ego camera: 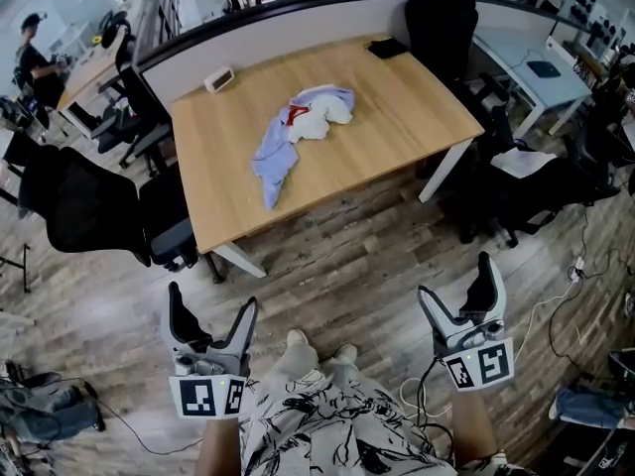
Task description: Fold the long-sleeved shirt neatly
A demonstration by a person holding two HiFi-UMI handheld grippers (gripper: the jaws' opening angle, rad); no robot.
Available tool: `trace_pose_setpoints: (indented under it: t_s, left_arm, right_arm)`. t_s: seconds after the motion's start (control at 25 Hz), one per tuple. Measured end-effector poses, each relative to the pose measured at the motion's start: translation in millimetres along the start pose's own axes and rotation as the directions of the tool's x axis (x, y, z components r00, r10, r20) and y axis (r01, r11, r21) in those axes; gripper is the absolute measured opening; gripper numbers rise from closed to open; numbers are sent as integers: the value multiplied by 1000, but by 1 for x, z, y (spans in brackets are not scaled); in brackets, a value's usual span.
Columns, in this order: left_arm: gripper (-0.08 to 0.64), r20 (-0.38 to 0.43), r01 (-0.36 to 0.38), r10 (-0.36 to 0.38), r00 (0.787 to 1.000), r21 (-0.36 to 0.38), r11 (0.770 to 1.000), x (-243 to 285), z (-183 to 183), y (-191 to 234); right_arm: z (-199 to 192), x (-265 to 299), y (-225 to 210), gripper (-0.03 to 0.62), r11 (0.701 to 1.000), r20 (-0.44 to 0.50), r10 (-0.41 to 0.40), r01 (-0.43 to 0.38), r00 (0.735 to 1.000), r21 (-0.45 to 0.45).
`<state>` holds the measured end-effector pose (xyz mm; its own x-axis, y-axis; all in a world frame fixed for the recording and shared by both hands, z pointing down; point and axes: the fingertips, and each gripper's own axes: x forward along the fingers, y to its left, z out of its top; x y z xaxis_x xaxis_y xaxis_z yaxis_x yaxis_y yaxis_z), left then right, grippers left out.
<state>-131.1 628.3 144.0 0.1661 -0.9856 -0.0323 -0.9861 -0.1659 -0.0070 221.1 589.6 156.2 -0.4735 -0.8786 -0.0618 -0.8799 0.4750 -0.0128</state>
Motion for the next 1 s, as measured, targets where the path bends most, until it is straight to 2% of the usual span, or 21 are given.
trace_pose_setpoints:
  t_s: [0.24,0.4,0.72,1.0]
  left_arm:
    - [545,-6,12,-12,1000,-4,1000,36,-10,3]
    - [545,12,27,-27,1000,-11,1000,76,-17,16]
    - [545,40,61,-60,997,-21,998,184,-16,50]
    - [545,43,89,-87,995,-30,996,263,-14,84]
  right_arm:
    - [-10,28,-23,514,999,-9,-18,18,1000,33]
    - [-11,61,-36,511,1000,-6,-19,19,1000,16]
    - [4,151,-71,508,998,26,-64,65,998,-20]
    - [4,231,-84,500,997,19,-70,70,997,-30]
